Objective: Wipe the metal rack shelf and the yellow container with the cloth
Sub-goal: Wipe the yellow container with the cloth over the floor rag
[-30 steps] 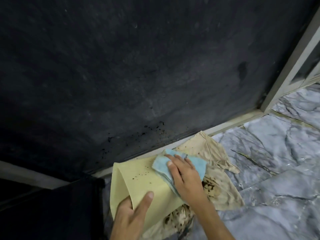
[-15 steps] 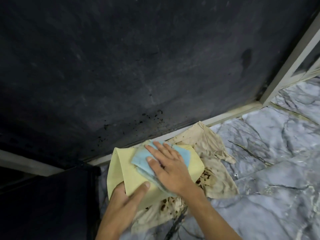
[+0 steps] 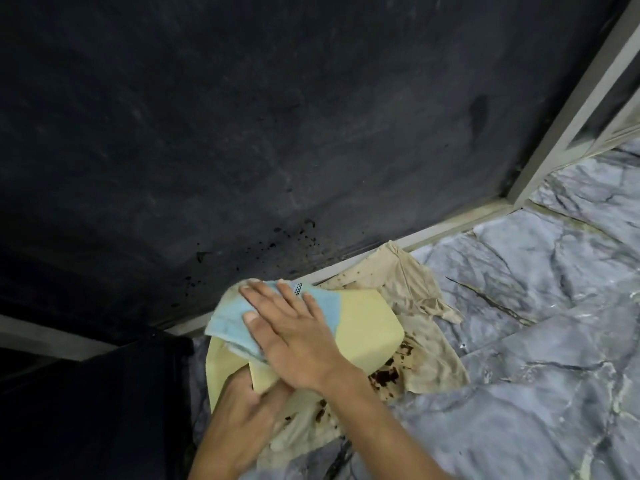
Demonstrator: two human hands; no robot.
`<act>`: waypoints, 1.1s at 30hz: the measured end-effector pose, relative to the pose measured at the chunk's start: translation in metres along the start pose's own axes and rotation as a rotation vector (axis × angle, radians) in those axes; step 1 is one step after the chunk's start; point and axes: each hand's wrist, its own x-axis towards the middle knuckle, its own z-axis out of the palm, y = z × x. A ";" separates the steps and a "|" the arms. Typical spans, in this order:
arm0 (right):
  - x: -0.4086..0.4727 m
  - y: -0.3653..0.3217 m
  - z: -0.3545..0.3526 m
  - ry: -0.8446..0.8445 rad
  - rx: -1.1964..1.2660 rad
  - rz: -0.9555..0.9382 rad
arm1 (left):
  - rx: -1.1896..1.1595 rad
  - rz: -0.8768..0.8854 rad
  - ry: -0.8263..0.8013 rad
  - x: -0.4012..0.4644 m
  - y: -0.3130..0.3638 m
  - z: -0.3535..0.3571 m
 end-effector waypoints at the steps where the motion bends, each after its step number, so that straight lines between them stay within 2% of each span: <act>1: -0.002 0.006 0.000 0.024 0.002 0.004 | -0.033 -0.004 -0.009 -0.001 0.000 -0.001; 3: -0.008 0.033 -0.002 0.055 -0.011 0.058 | -0.095 -0.081 0.002 -0.005 -0.007 -0.004; 7: -0.017 0.112 -0.021 0.146 -0.094 0.311 | -0.152 -0.245 0.065 -0.005 -0.017 -0.005; 11: -0.002 0.143 -0.042 0.119 -0.081 0.531 | -0.109 -0.250 0.036 -0.001 -0.014 -0.001; 13: 0.009 0.125 -0.039 0.057 -0.154 0.500 | -0.113 -0.242 0.049 0.000 -0.013 -0.002; 15: 0.015 0.089 -0.024 0.030 -0.164 0.361 | -0.118 -0.229 0.040 -0.001 -0.013 -0.003; 18: 0.007 0.034 0.002 0.068 -0.055 0.111 | -0.116 -0.169 -0.022 -0.001 -0.007 0.000; 21: -0.007 0.032 0.002 0.130 0.002 0.035 | -0.143 -0.163 -0.017 -0.004 -0.006 0.000; 25: -0.023 0.094 -0.014 0.156 -0.072 0.230 | -0.188 -0.257 0.086 -0.007 -0.019 -0.004; 28: -0.014 0.136 -0.035 0.149 -0.064 0.413 | -0.165 -0.275 0.053 -0.005 -0.020 -0.001; 31: -0.002 0.137 -0.040 0.114 -0.091 0.515 | -0.138 -0.242 0.033 -0.005 -0.016 0.002; 33: 0.000 0.111 -0.029 0.072 -0.138 0.455 | -0.112 -0.239 0.037 -0.006 -0.013 0.003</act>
